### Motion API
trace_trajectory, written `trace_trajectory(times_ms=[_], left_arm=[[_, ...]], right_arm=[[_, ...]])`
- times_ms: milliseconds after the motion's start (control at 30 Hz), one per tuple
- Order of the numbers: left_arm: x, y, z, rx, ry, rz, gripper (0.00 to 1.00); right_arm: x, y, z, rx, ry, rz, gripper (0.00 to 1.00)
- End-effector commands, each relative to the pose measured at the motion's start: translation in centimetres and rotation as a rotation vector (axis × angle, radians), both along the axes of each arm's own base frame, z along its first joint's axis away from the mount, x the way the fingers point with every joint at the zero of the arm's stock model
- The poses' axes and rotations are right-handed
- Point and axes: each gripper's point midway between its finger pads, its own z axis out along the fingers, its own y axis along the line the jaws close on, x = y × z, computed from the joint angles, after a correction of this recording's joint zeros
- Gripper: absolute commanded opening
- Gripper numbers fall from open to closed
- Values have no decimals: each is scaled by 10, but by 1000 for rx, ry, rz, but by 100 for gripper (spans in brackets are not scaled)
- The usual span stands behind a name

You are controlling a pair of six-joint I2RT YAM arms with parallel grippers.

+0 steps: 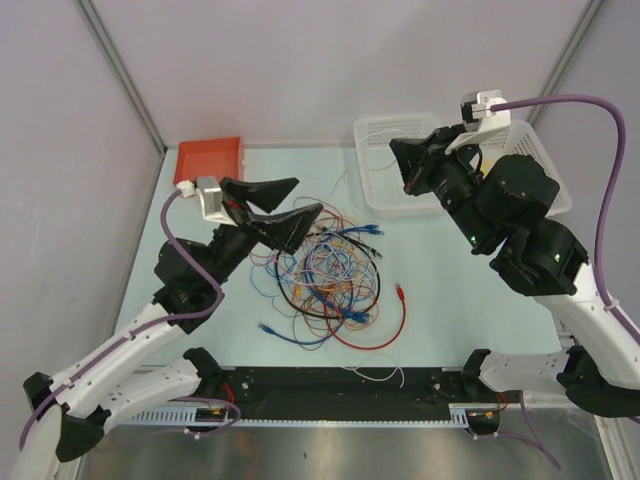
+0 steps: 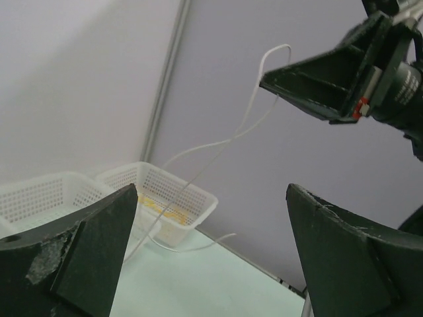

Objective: Untangle the cables

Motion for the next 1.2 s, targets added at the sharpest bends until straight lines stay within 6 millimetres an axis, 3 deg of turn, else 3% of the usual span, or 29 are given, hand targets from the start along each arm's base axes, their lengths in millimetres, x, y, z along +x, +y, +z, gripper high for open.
trace_trajectory(times_ms=[0, 367, 533, 700, 767, 800, 833, 933, 1033, 1100, 1133, 1167], left_arm=[[-30, -10, 20, -14, -196, -73, 100], [-20, -52, 8, 110, -263, -67, 100], [-5, -70, -1, 150, -239, -54, 100], [-4, -80, 2, 158, -247, -82, 84], [-3, -85, 0, 165, -246, -97, 68], [-5, -88, 2, 167, -252, -114, 58], [-6, -91, 0, 175, -249, -128, 34], [-9, -95, 0, 188, -235, -159, 0], [-12, -89, 3, 189, -193, -165, 0], [-3, -81, 3, 216, -115, -114, 0], [2, -79, -10, 268, -42, -97, 0], [5, -70, 7, 254, -31, -58, 0]], right_arm=[[-9, 4, 1, 19, 16, 40, 0], [-25, 15, -9, 9, 59, 102, 0], [-30, 13, -11, 14, 65, 117, 0], [-32, 15, -18, 5, 74, 123, 0], [-32, 14, -20, 3, 75, 123, 0], [-32, 15, -22, 0, 78, 124, 0], [-32, 14, -22, 1, 77, 123, 0], [-30, 12, -26, -12, 77, 108, 0], [-29, 4, -30, -21, 73, 76, 0], [-24, -3, -39, -37, 82, 32, 0], [-22, -6, -43, -41, 86, 14, 0], [-22, -14, -45, -40, 87, -11, 2]])
